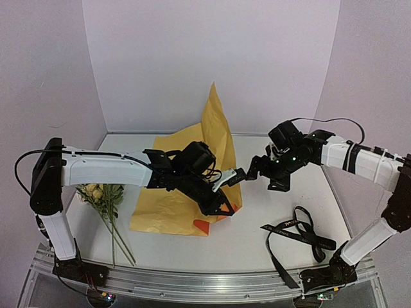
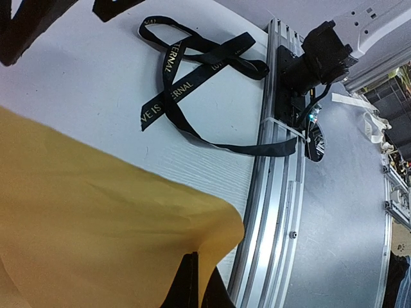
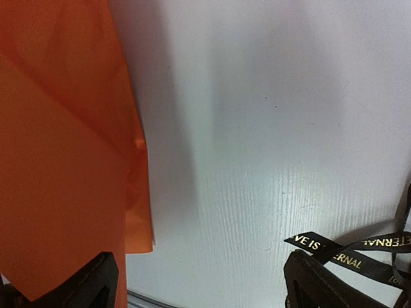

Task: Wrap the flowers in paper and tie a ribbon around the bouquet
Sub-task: Unfold the folded wrapping paper at the center of the board.

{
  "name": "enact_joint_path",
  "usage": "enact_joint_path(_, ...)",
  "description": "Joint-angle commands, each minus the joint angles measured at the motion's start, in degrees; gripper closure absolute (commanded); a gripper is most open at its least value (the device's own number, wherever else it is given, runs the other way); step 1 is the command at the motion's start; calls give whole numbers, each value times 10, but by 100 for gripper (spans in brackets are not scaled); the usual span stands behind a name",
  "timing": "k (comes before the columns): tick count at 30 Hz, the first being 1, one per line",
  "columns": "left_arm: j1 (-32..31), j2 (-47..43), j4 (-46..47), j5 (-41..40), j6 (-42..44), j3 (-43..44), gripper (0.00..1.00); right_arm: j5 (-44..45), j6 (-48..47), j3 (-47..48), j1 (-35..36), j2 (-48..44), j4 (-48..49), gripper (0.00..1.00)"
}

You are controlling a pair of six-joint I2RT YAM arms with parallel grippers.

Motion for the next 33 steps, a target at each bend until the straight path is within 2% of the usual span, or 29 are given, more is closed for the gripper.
enact_joint_path(1, 3, -2, -7, 2, 16, 37, 100, -38, -14, 6, 0, -18, 41, 10)
enact_joint_path(12, 3, 10, -21, 1, 19, 53, 100, 132, -17, -66, -1, -155, 25, 8)
enact_joint_path(14, 3, 14, -25, 9, 19, 57, 100, 122, -23, -64, -1, -162, 36, 5)
enact_joint_path(18, 1, 22, -33, 24, 23, 70, 100, 47, -30, -16, -1, -115, 23, 4)
enact_joint_path(25, -8, 38, -55, 33, 28, 97, 100, 16, -15, -13, 0, -84, 27, 3)
enact_joint_path(29, -13, 40, -52, 41, 29, 94, 100, 16, 12, -36, 0, -63, 40, 10)
enact_joint_path(33, -21, 40, -47, 52, 26, 80, 100, 20, 44, -67, 0, -44, 65, 22)
